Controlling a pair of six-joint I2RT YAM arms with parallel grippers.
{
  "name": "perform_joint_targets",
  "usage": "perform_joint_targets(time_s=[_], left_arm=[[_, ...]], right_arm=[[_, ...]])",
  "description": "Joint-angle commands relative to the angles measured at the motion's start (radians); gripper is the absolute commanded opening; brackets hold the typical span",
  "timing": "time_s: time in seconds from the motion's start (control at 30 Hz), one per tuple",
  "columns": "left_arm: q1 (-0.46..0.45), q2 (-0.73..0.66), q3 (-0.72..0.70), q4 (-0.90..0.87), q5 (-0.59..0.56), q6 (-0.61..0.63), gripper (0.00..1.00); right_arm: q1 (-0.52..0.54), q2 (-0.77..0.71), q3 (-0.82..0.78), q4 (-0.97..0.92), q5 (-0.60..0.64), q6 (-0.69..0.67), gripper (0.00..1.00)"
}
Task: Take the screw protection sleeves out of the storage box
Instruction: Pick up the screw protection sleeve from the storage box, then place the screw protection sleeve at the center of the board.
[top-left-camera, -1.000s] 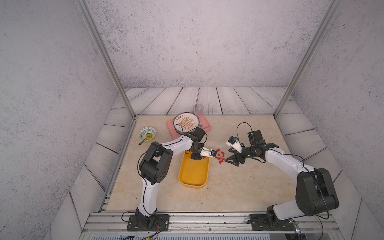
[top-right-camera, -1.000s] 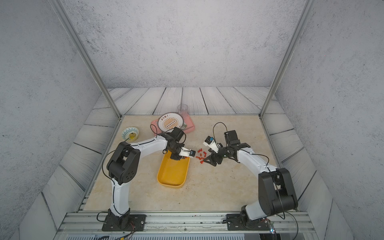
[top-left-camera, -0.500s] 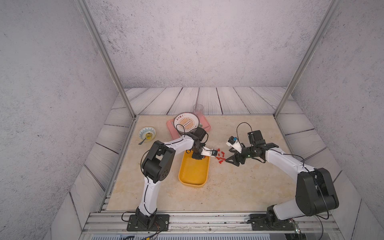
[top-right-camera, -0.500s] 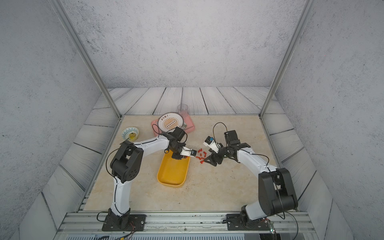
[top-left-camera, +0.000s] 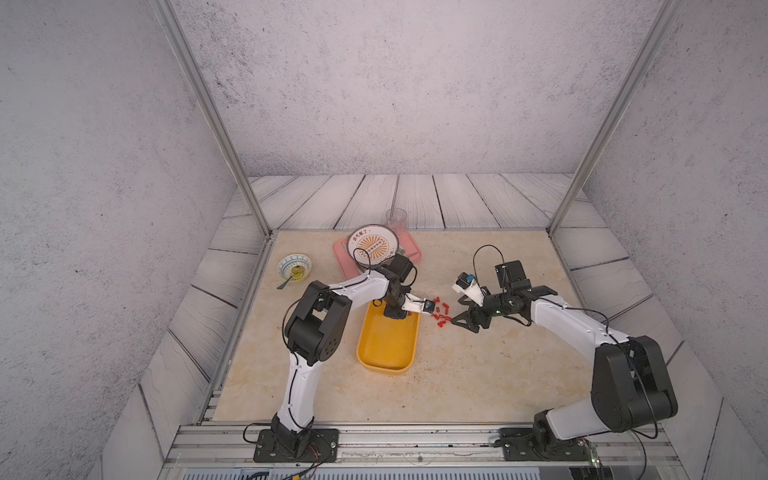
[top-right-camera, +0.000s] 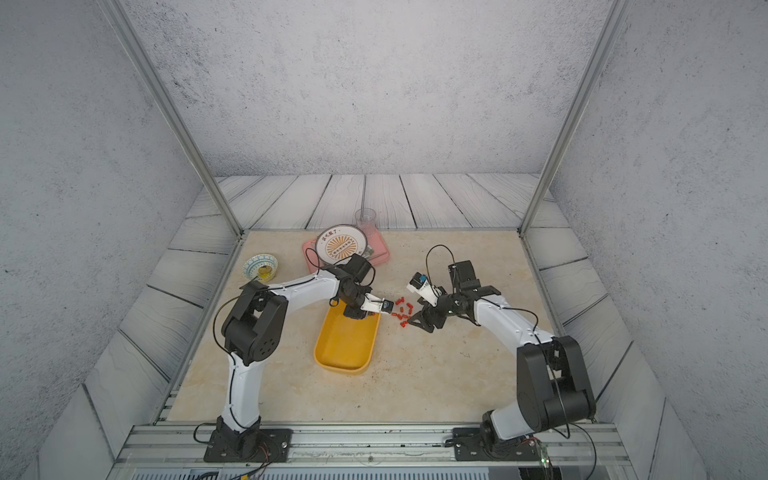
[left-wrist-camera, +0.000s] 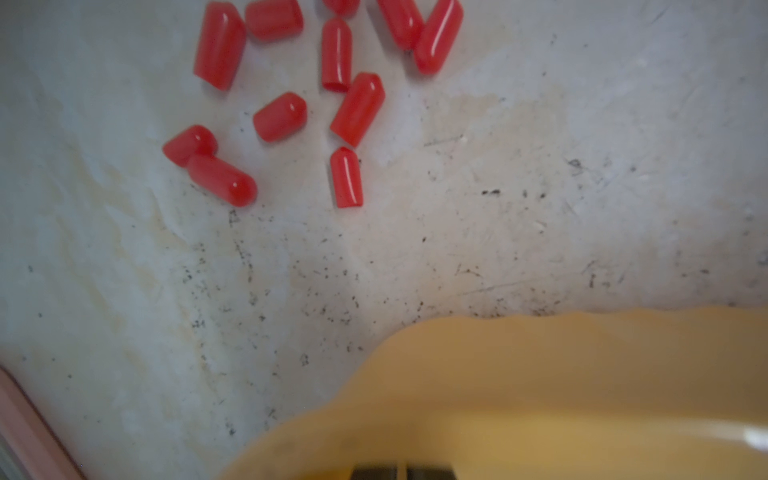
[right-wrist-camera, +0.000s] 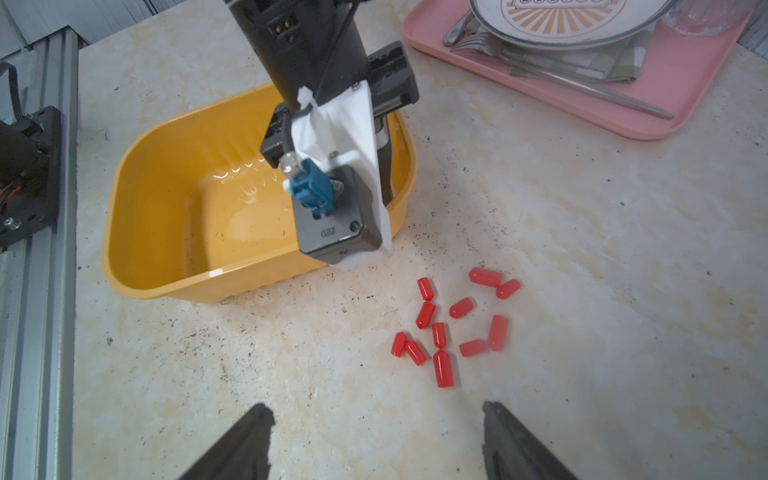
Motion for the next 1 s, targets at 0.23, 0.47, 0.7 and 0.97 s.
perform_joint_targets(time_s=[0.23,0.47,0.7,0.97], left_arm=[[0.015,-0.156,-0.033,-0.066,0.058,-0.129,0.07],[-0.031,-0.225,0.025,-0.116,0.18,-0.267,0.08],[-0.159,-0.122,0.131,-0.123,0.114,-0.276,0.09],[-0.212,0.07,0.288,-0.219,-0.045,-0.183,0.09]], right_arm=[[0.0,0.018,0.06,-0.072,0.042,-0.006,0.82],[-0.038,0.035,0.086,-0.067,0.049,0.065,0.82],[-0.209,0.042,0.092,-0.002,0.026,0.224,0.82],[-0.301,0.023,0.087,0.034,0.095,0.294,0.82]])
